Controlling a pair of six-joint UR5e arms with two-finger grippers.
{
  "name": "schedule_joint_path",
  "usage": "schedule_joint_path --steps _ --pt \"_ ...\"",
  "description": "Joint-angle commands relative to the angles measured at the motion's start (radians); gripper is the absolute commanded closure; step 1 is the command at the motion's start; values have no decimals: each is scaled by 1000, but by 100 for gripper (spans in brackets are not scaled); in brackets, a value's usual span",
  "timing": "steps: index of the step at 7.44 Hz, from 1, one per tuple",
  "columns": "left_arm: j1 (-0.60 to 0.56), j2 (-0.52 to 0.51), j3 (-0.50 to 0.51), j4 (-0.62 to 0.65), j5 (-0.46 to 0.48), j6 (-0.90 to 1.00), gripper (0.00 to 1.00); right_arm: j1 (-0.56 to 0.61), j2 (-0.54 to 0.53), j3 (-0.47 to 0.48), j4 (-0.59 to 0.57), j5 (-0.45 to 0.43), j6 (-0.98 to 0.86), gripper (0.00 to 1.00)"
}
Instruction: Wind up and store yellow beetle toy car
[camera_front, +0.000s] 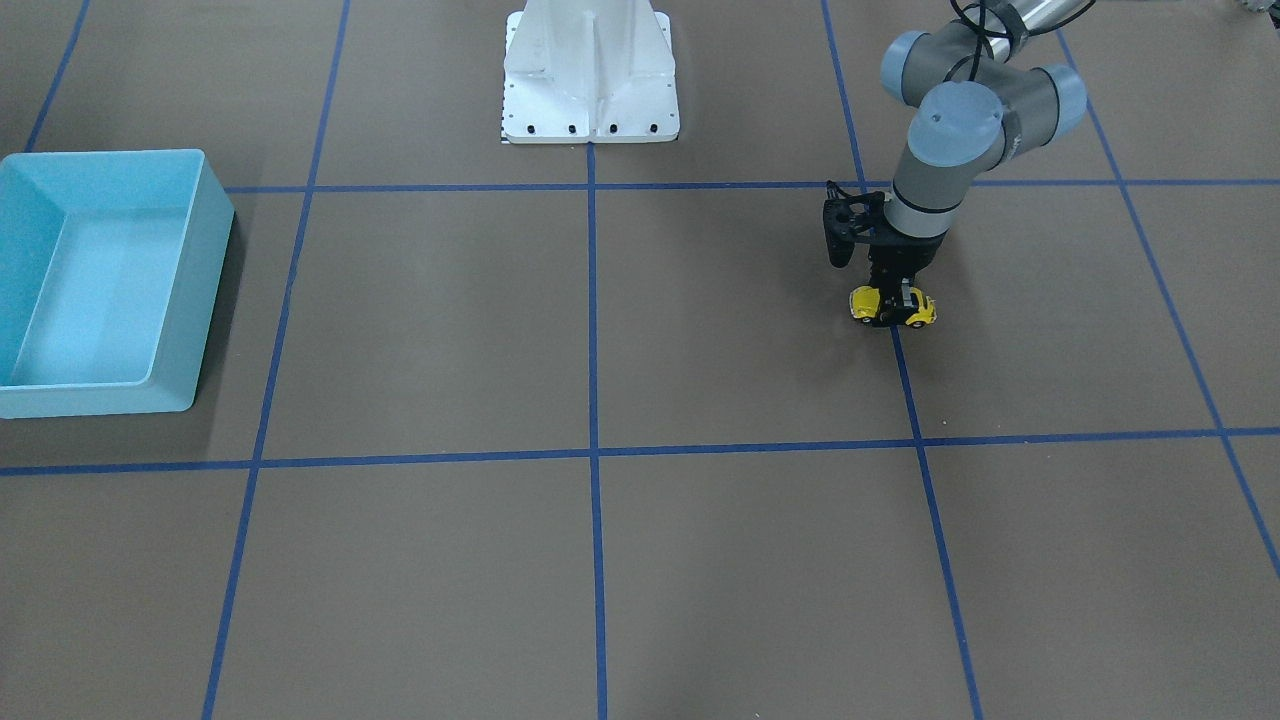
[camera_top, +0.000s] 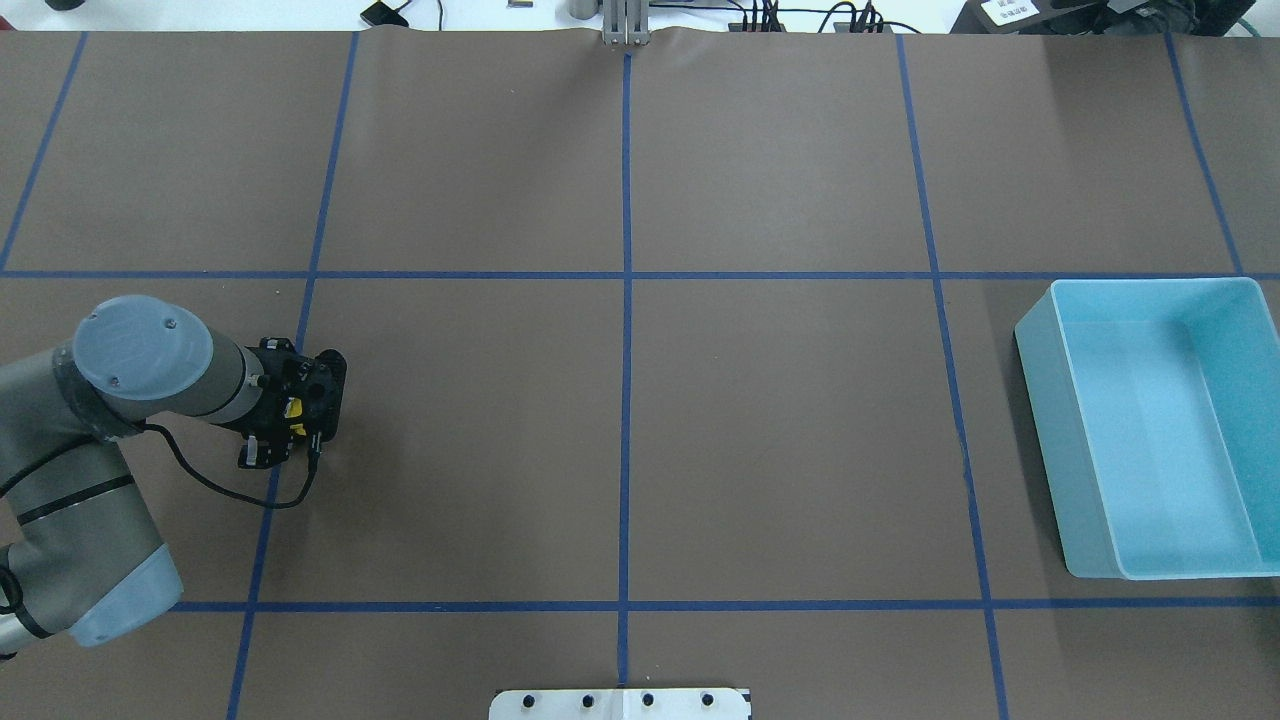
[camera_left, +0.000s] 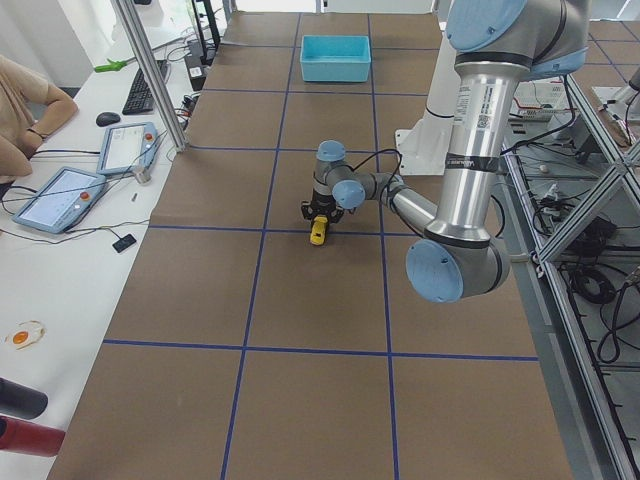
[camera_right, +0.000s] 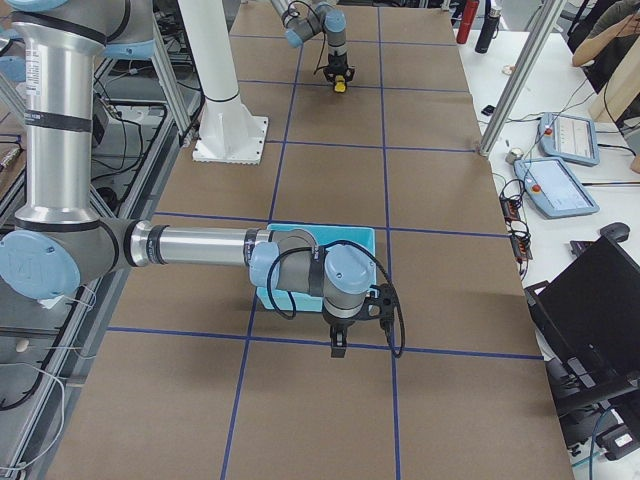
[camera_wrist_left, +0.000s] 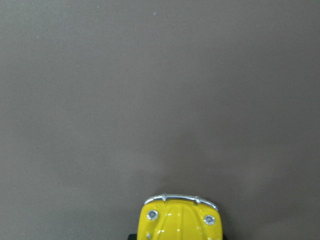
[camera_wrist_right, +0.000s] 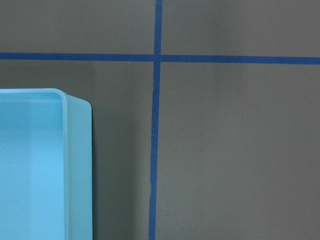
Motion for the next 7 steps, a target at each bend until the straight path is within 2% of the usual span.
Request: schedule_joint_path --steps 1,2,7 --pt "0 8 0 -1 0 0 41 0 0 0 0 1 0 0" --pt "0 6 0 -6 0 0 1 0 0 0 0 1 0 0" --pt "-15 5 -4 -4 -2 2 0 -2 0 2 0 1 0 0"
